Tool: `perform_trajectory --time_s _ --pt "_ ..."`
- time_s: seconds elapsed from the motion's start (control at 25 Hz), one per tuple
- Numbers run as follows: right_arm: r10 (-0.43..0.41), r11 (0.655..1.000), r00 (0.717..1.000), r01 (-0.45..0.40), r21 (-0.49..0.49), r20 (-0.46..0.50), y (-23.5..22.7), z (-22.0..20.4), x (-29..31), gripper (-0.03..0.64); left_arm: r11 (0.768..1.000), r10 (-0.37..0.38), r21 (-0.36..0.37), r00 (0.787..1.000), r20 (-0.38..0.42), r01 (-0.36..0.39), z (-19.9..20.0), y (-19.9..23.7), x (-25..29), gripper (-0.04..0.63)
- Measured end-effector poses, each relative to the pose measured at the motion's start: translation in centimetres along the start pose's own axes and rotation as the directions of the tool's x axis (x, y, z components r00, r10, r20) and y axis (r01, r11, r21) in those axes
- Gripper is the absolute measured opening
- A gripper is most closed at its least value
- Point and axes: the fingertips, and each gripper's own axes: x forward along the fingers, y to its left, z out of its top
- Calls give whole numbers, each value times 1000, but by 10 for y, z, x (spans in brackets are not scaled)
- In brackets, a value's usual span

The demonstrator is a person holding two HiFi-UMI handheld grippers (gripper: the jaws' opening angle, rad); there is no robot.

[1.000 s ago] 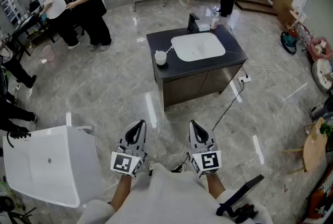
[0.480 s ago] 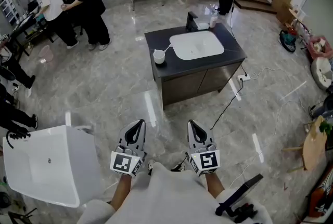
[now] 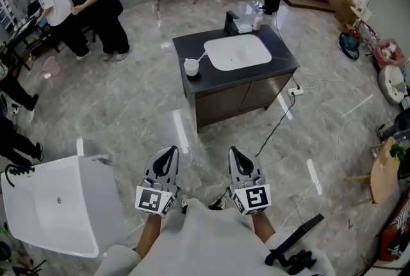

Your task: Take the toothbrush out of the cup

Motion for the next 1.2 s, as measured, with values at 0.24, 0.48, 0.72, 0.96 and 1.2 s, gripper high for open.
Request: perform_trajectory --time_s 0.24,0.48,0.72,0.96,1.2 --pt "-18 1000 1000 18 -9 -13 16 1 11 5 999 -35 -7 999 -1 34 0 13 -1 -5" --pt "-37 999 999 37 -14 -21 38 2 31 5 998 -63 -21 998 9 64 -1 41 -4 -5" --pt "-51 998 998 50 -27 -24 68 5 44 5 994 -99 -47 995 0 99 -9 66 -10 -5" --pt "-58 998 998 57 -34 -39 84 1 46 5 990 -131 -62 991 -6 130 -11 73 -17 -5" --pt "-63 997 997 61 -38 -49 88 -1 48 5 988 -134 -73 991 -5 133 -12 78 -21 -5"
